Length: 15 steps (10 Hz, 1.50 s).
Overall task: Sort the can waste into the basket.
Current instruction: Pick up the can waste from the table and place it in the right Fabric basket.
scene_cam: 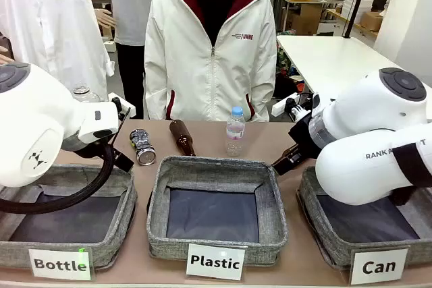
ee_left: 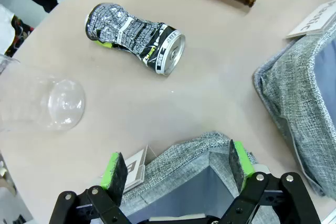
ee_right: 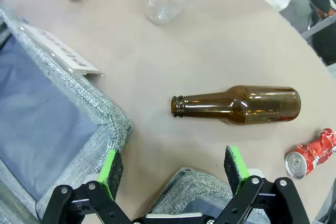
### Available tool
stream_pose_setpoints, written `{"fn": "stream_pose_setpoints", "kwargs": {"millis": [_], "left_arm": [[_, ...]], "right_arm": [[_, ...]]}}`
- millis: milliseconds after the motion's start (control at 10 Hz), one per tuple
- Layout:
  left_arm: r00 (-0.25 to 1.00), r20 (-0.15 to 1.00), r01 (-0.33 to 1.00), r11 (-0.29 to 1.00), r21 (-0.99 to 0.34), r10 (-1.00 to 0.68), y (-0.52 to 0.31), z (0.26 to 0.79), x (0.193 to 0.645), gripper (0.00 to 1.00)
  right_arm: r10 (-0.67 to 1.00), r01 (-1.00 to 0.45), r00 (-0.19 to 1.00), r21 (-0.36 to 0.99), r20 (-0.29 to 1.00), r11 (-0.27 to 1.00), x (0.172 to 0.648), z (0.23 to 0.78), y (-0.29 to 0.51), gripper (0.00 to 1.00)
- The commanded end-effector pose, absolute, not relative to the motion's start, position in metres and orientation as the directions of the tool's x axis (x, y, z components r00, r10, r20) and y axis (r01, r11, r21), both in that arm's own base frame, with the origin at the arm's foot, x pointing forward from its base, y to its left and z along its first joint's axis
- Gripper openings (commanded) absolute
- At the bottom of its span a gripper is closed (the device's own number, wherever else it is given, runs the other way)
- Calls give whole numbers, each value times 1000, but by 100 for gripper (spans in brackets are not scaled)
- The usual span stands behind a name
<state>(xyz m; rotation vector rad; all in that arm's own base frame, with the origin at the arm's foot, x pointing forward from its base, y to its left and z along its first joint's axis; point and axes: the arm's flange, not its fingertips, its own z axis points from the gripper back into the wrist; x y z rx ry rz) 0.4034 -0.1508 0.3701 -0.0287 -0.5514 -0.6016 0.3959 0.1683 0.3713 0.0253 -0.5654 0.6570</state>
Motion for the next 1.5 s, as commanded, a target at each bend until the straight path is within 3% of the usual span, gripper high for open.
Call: {"fn": "stream_pose_setpoints", "kwargs": {"millis": [0, 1400], "left_arm": [[685, 501, 544, 828, 131, -529, -151, 370, 403, 100], [685, 501, 544, 828, 131, -529, -151, 370, 403, 100]], "right_arm": [[571, -584, 647, -152, 505, 797, 396, 371, 168, 100], [571, -584, 647, -152, 505, 797, 396, 371, 168, 100]]}}
